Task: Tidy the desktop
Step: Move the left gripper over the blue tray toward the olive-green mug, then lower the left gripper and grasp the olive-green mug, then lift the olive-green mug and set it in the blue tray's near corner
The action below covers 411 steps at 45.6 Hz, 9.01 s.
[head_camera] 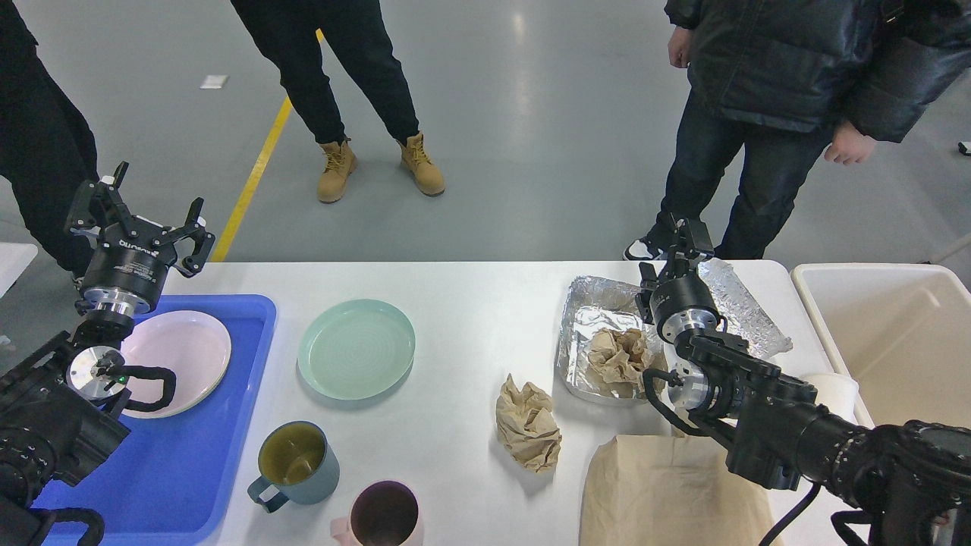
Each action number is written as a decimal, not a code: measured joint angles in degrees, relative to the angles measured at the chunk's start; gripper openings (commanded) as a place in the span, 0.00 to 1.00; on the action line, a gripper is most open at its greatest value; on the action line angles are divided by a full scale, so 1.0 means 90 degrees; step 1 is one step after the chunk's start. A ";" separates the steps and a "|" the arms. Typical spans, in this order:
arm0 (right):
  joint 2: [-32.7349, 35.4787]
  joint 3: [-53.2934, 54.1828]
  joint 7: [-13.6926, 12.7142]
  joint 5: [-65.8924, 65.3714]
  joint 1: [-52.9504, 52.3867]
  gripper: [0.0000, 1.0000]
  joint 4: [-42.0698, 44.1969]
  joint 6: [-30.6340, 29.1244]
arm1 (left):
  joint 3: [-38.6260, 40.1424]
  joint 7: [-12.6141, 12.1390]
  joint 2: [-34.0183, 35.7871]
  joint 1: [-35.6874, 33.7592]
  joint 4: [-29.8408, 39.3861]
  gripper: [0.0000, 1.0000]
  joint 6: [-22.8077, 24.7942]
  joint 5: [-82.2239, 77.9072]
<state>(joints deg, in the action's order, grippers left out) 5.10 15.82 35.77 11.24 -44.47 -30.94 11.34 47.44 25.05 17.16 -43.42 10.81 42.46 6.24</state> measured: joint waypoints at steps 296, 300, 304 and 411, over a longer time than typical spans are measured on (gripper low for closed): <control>0.0000 0.0000 0.0000 0.0001 0.0000 1.00 0.0000 0.0000 | -1.2525 -0.3811 -0.1074 -0.4403 0.4212 0.00 0.1272 -0.1597; 0.0000 0.0000 0.0000 0.0003 0.0000 1.00 0.0000 0.0000 | -1.2530 -0.3809 -0.0988 -0.4495 0.4218 0.00 0.1370 -0.1583; 0.0000 0.0000 0.0000 0.0003 0.0000 1.00 0.0000 0.0000 | -1.2538 -0.3809 -0.0830 -0.4681 0.4222 0.00 0.1390 -0.1584; 0.0000 0.0000 0.0000 0.0000 0.0000 1.00 0.0000 0.0000 | -1.1630 -0.3777 0.2982 -0.2756 0.2413 0.00 0.1393 -0.1658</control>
<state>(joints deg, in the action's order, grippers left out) 5.10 15.82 35.77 11.25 -44.47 -30.94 11.34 -57.23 -8.94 44.01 -68.22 32.53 55.00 -8.68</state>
